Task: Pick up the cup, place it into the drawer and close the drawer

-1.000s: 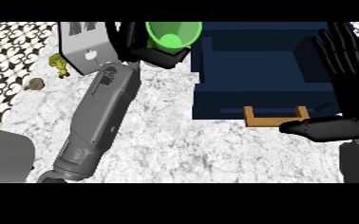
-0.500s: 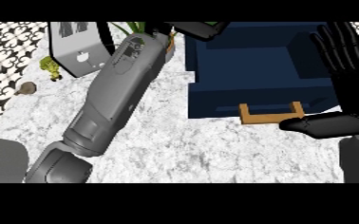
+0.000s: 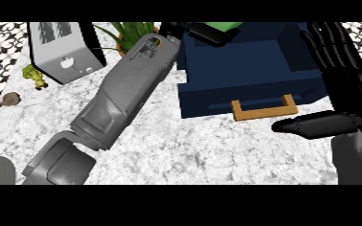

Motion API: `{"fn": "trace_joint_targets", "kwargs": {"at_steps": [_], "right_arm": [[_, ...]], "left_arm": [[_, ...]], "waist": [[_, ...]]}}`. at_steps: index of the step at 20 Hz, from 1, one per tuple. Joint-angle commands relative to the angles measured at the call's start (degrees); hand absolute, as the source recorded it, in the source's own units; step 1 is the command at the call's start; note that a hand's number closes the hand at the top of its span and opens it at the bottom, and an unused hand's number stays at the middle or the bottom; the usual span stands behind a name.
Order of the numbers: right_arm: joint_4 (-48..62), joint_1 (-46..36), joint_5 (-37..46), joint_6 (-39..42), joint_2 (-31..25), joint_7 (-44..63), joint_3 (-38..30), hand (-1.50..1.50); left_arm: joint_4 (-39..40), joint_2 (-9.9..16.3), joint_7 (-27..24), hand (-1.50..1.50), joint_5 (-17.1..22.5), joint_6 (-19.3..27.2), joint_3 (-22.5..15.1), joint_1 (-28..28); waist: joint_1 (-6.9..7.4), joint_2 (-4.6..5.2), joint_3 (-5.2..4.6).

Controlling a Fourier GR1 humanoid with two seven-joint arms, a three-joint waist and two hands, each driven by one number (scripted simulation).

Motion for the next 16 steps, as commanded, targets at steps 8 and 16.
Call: {"fn": "trace_joint_targets", "kwargs": {"at_steps": [8, 16], "right_arm": [[1.91, -5.93, -1.79, 1.86, -0.06, 1.52, 1.81, -1.50], [1.47, -4.78, -8.49, 11.45, 1.79, 0.34, 8.64, 1.50]], "left_arm": [[2.30, 0.00, 2.21, -1.50, 3.66, -2.24, -10.46, 2.04], [-1.43, 0.00, -7.09, -1.50, 13.29, -5.00, -5.66, 5.13]], "waist": [[-5.59, 0.99, 0.00], [-5.95, 1.60, -0.12]]}}
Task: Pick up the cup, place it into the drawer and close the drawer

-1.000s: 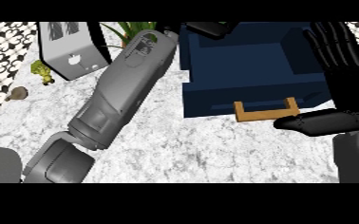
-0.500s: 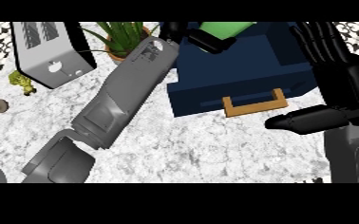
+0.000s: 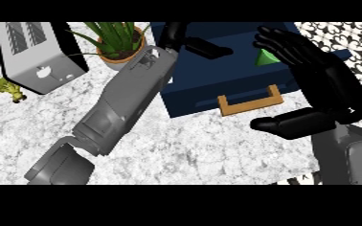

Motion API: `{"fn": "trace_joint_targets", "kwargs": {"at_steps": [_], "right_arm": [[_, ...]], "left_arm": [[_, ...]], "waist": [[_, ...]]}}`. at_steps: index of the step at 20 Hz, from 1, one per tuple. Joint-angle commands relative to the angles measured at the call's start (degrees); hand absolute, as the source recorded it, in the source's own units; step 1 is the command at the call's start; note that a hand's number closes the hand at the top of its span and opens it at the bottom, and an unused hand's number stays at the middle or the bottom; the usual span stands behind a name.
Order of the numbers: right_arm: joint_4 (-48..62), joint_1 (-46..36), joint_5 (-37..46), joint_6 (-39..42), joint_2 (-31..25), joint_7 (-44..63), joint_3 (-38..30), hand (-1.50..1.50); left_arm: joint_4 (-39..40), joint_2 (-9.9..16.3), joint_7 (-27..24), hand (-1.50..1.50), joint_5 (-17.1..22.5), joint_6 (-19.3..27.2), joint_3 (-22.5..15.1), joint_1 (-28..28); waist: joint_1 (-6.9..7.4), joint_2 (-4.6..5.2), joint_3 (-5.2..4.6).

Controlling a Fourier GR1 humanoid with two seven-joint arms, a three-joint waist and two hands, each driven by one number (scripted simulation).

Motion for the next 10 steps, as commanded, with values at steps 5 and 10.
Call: {"fn": "trace_joint_targets", "kwargs": {"at_steps": [5, 10], "right_arm": [[0.80, 0.64, -7.04, 13.53, -3.36, 3.96, 7.64, 1.50], [-0.09, 2.90, -0.35, 19.70, -11.06, 7.70, 12.16, 1.50]], "left_arm": [[-4.14, 0.00, -7.29, -1.50, 8.93, -0.30, 2.49, -0.36], [-2.42, 0.00, -10.62, -1.50, 10.62, 2.17, 3.16, -0.56]], "waist": [[1.57, -0.80, -0.07], [4.26, -1.48, -0.06]]}}
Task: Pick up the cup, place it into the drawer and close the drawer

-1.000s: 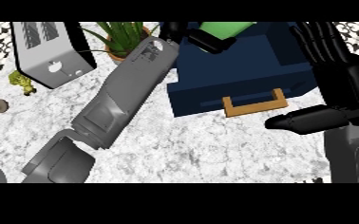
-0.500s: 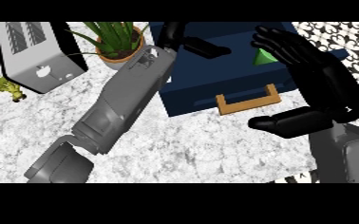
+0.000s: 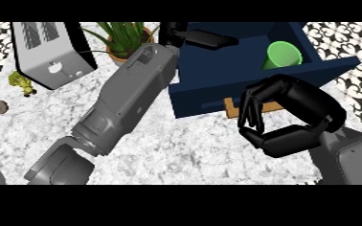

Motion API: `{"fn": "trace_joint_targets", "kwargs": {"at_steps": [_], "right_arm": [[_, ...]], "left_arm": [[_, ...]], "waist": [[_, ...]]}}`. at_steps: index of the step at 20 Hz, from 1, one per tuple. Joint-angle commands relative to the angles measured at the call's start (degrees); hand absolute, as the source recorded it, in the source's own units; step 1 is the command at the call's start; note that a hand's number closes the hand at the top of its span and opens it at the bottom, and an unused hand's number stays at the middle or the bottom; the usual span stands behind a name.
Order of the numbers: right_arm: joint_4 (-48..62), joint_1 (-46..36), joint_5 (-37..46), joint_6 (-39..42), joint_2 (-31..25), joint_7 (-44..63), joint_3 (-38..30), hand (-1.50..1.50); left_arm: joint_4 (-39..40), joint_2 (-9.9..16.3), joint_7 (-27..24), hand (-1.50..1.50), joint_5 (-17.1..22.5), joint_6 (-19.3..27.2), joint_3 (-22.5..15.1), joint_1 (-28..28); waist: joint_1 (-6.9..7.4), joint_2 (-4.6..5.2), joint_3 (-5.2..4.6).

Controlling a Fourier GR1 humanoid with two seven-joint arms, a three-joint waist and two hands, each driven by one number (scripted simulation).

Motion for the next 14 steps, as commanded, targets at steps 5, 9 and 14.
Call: {"fn": "trace_joint_targets", "kwargs": {"at_steps": [5, 9, 14], "right_arm": [[-3.06, 2.72, 19.43, 0.03, -6.16, -0.86, 5.13, -1.50], [3.99, 5.33, 29.26, -5.06, -4.76, -4.53, 7.96, -1.50], [20.48, 3.50, 38.25, -9.87, -2.88, -11.56, 11.96, -1.50]], "left_arm": [[1.00, 0.00, -3.40, -1.50, 3.77, 2.70, -0.09, 1.27], [1.24, 0.00, -6.15, -1.50, 5.12, 0.25, 0.96, 2.78], [-0.78, 1.51, -6.63, -1.50, 5.65, -2.26, 2.48, 4.33]], "waist": [[4.77, -1.09, 0.09], [6.95, -1.10, 0.09], [9.92, -1.23, 0.10]]}}
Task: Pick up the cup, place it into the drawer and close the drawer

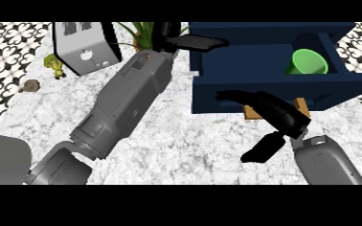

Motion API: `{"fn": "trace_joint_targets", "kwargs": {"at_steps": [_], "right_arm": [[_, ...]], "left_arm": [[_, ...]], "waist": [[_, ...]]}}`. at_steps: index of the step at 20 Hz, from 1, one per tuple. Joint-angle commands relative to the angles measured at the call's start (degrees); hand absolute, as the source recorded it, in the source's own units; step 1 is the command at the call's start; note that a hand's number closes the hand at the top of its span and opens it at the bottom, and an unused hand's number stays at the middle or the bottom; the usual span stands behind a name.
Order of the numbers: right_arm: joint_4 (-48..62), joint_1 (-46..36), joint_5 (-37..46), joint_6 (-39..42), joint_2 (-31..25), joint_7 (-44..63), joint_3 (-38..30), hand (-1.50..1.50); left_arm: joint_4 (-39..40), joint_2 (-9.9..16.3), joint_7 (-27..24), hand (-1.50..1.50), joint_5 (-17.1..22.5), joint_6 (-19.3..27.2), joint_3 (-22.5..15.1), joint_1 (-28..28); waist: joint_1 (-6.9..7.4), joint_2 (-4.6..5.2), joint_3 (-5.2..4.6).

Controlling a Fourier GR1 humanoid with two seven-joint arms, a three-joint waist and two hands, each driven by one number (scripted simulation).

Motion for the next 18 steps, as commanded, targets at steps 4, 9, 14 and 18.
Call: {"fn": "trace_joint_targets", "kwargs": {"at_steps": [4, 9, 14, 18], "right_arm": [[23.39, -3.30, 12.93, -7.93, 3.17, -10.51, 5.62, -1.50], [40.72, -13.93, 13.84, -11.37, 4.24, -16.37, 0.57, 1.50], [50.60, -20.89, 11.33, -14.28, 2.28, -23.99, -6.16, 1.50], [56.33, -27.26, 10.08, -17.61, 2.00, -24.56, -10.59, 1.50]], "left_arm": [[-4.91, 1.13, 0.37, -1.50, 0.71, -2.59, 0.43, 5.09], [-8.48, 4.71, -0.18, -1.50, 0.46, -4.67, 0.55, 9.68], [-12.87, 6.48, 1.13, -1.50, 1.41, -8.05, 0.38, 13.94], [-14.76, 7.74, 1.68, -1.50, 0.87, -9.04, -0.54, 16.34]], "waist": [[4.25, -0.42, 0.03], [5.70, -0.12, 0.08], [7.66, 0.27, 0.17], [9.82, 0.82, 0.24]]}}
